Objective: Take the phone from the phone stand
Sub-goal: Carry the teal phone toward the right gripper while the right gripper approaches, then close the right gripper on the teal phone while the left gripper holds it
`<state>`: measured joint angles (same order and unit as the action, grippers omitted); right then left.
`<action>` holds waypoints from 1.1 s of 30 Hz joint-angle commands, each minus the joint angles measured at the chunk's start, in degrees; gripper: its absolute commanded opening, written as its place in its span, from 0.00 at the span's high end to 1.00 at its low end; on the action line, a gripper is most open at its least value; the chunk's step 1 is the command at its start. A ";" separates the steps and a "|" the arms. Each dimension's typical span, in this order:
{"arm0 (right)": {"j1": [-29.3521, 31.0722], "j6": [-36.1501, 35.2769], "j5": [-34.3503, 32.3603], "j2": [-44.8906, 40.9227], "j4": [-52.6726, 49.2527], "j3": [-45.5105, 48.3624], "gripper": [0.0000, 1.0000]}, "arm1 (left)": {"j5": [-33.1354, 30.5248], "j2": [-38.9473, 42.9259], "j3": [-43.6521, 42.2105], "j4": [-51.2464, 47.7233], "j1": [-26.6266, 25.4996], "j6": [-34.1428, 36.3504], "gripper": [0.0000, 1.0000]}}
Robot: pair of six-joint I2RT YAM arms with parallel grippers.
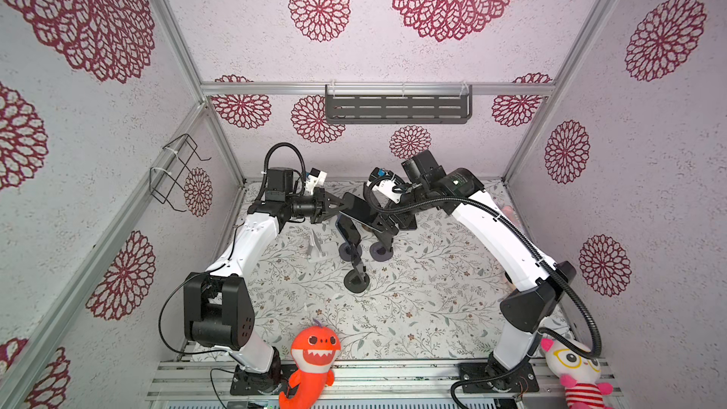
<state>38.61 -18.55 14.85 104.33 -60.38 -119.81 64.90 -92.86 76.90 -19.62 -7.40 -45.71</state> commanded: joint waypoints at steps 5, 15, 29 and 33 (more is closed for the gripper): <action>2.06 -4.20 -2.05 3.56 -1.93 -4.40 0.01 | 3.91 -1.10 -0.60 6.06 -1.56 -2.41 1.00; 2.39 -4.99 0.27 7.14 0.26 -5.30 0.01 | 4.62 -1.71 -0.70 6.48 -2.01 -2.35 1.00; 2.31 -3.99 -2.01 8.29 2.31 -5.36 0.18 | 4.53 -1.94 -0.79 6.58 -2.02 -2.45 1.00; 2.26 -3.49 -3.13 8.45 3.28 -5.11 0.22 | 4.44 -1.89 -0.79 6.54 -2.02 -2.45 1.00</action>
<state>40.82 -22.48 13.13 112.68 -58.61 -123.11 67.16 -94.59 76.09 -15.66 -9.10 -47.46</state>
